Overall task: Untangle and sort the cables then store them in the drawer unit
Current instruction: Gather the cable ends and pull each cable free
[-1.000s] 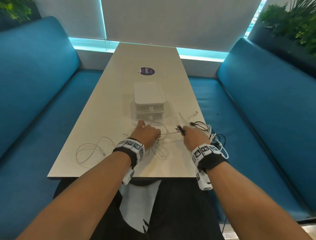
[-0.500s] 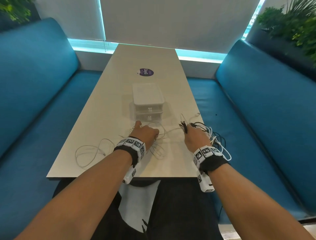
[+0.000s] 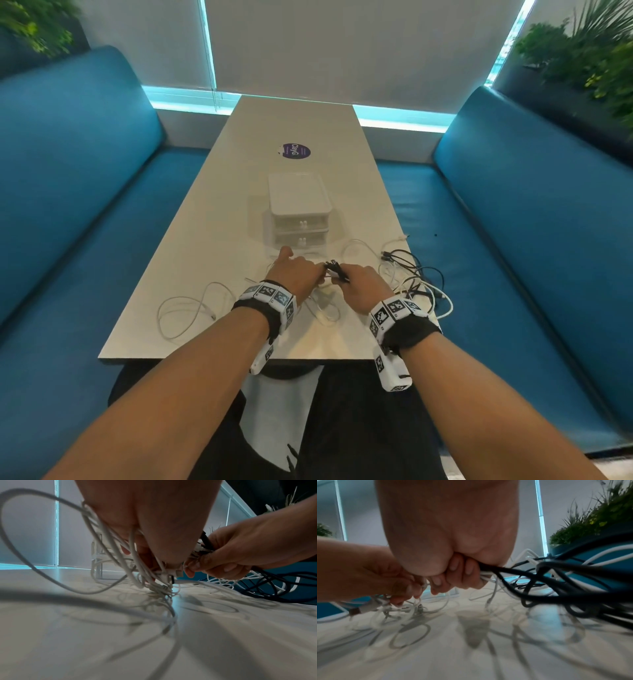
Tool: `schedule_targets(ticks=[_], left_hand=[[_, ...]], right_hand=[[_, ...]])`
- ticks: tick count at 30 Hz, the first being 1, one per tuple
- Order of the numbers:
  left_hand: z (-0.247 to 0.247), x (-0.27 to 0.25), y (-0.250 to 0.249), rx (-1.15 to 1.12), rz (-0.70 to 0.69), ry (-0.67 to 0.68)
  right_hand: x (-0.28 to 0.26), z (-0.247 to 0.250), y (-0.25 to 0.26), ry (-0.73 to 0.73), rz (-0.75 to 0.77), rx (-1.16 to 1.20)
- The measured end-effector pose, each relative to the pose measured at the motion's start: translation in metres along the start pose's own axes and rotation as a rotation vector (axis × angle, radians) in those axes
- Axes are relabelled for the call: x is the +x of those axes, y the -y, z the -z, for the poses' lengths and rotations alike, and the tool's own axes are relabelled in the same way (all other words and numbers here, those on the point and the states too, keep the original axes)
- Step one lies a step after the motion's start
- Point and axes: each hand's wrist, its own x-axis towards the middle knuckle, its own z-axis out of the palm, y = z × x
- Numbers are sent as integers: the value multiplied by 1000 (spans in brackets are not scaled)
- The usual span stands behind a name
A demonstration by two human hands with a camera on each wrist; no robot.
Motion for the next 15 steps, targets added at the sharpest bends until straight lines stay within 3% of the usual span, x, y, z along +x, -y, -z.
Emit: schedule_targets(ticks=[10,15], left_hand=[[-5,3,5,0,-16,-96],[-3,1,7,-13,14,0]], right_hand=[[4,19,-12,-46,-181,70],[0,28,-34,-102,-288,12]])
